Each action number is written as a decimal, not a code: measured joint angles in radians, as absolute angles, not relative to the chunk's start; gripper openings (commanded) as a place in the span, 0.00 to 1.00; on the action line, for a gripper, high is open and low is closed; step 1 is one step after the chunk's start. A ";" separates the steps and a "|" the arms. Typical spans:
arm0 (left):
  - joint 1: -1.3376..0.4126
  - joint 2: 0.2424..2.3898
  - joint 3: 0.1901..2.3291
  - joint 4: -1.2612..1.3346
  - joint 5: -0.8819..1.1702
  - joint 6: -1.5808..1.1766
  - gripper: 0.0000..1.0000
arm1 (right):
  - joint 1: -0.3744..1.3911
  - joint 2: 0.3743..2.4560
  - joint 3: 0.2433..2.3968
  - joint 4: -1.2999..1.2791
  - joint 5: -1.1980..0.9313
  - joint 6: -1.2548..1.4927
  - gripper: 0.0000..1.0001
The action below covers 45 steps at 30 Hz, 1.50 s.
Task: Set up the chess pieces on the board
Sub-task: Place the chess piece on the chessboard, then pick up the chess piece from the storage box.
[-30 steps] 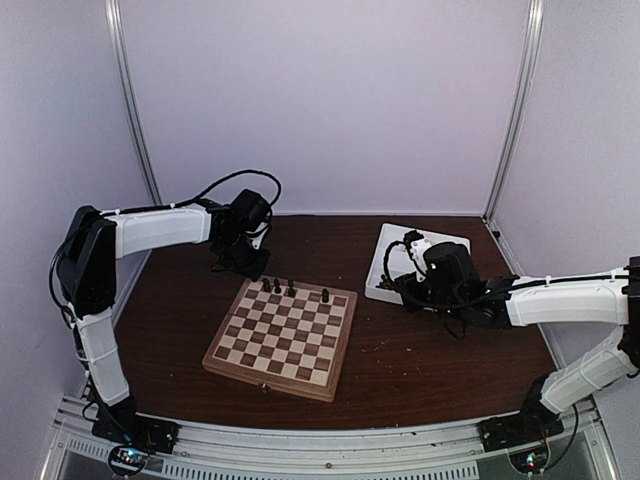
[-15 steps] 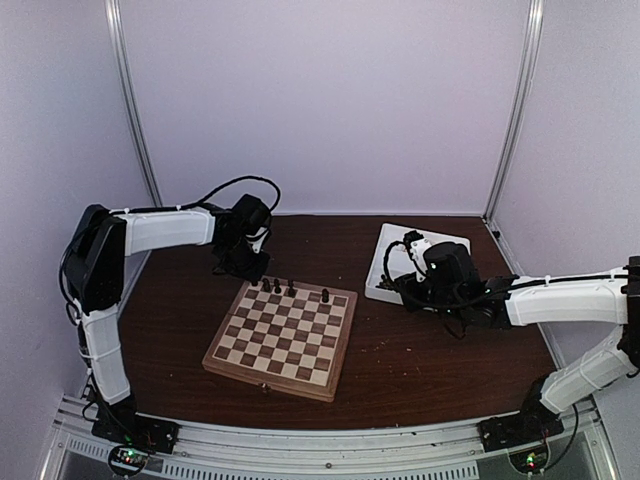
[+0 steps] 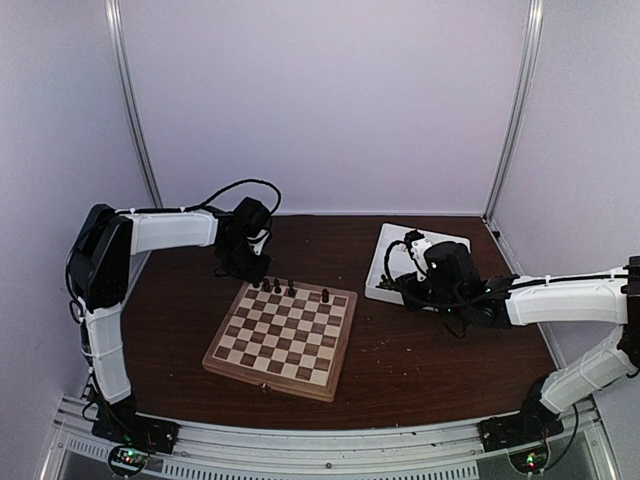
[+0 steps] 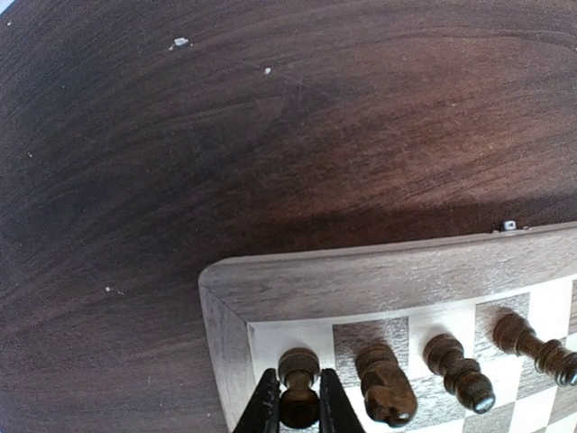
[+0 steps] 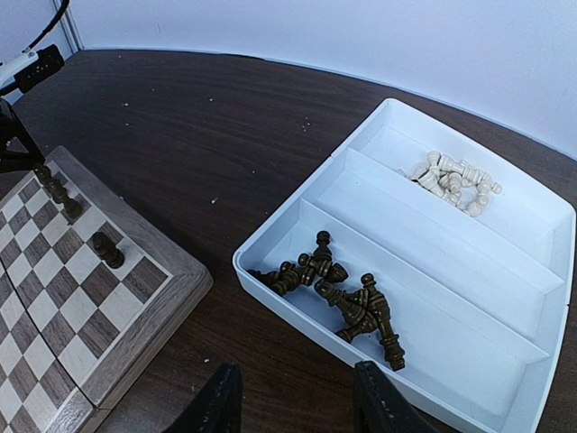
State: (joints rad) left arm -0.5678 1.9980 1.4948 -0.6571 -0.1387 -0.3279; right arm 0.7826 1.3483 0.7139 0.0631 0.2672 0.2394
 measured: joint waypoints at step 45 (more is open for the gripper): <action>-0.599 1.616 1.444 -0.704 -0.069 -0.288 0.30 | 0.616 1.561 1.089 -0.311 0.121 0.351 0.38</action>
